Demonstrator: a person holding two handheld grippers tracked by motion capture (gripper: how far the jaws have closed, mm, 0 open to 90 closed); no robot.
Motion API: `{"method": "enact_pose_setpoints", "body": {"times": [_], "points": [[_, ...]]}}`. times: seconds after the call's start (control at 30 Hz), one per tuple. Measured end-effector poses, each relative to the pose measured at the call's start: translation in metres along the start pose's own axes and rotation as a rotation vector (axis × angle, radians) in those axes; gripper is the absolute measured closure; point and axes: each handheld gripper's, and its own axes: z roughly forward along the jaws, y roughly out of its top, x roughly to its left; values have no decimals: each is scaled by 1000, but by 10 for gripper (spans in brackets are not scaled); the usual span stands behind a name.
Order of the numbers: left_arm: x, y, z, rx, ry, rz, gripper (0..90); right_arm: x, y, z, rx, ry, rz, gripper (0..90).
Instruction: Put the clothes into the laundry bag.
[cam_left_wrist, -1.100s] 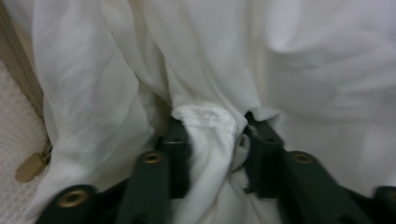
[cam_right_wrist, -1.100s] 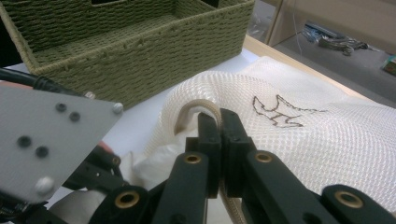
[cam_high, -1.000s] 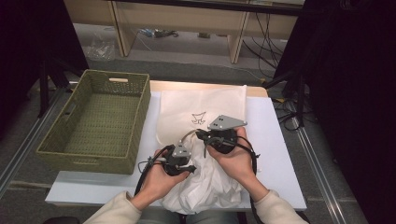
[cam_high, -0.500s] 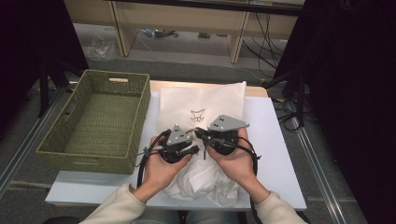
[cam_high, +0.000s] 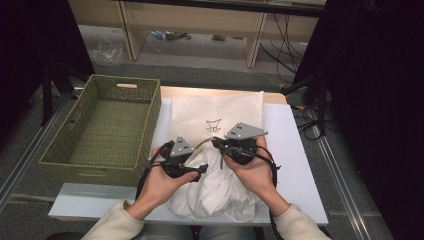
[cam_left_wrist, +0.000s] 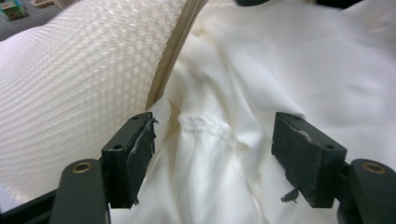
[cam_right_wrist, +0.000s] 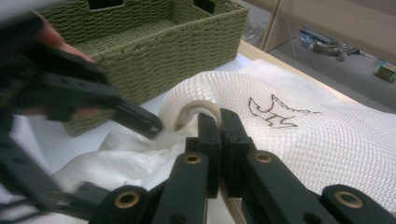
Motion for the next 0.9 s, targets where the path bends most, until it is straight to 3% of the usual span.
{"method": "enact_pose_setpoints", "body": {"times": [0.13, 0.17, 0.2, 0.23, 0.37, 0.43, 0.57, 0.7, 0.73, 0.77, 0.9], "points": [[-1, -5, -14, -3, -24, -27, 258, 0, 0, 0, -5, -14, -5, 895], [0, -7, -15, 16, -31, -2, 258, 0, 0, 0, -6, -14, -6, 895], [-2, -9, -13, 13, -35, -19, 258, 1, 0, 1, -9, -15, -4, 895], [-1, -13, -10, 47, -34, 2, 257, 1, 1, 0, -5, -15, -1, 895], [-1, -27, 13, 133, -38, 2, 262, 1, 0, 1, -8, -15, -4, 896], [-2, -33, 24, 163, -47, -27, 280, 1, 1, 0, -5, -14, 1, 895], [-4, -35, 36, 180, -46, -15, 393, 2, 0, 2, 6, 0, 0, 895], [-4, -36, 38, 182, -52, 2, 561, 2, 0, 2, 3, -7, -11, 895], [-5, -36, 38, 162, -53, -21, 603, 2, 0, 3, 2, -9, -12, 895], [-4, -35, 36, 175, -61, 7, 661, 3, 0, 3, -2, -13, -6, 895], [-4, -22, 23, 135, -93, -12, 777, 5, 1, 3, 5, -7, -11, 895]]}}
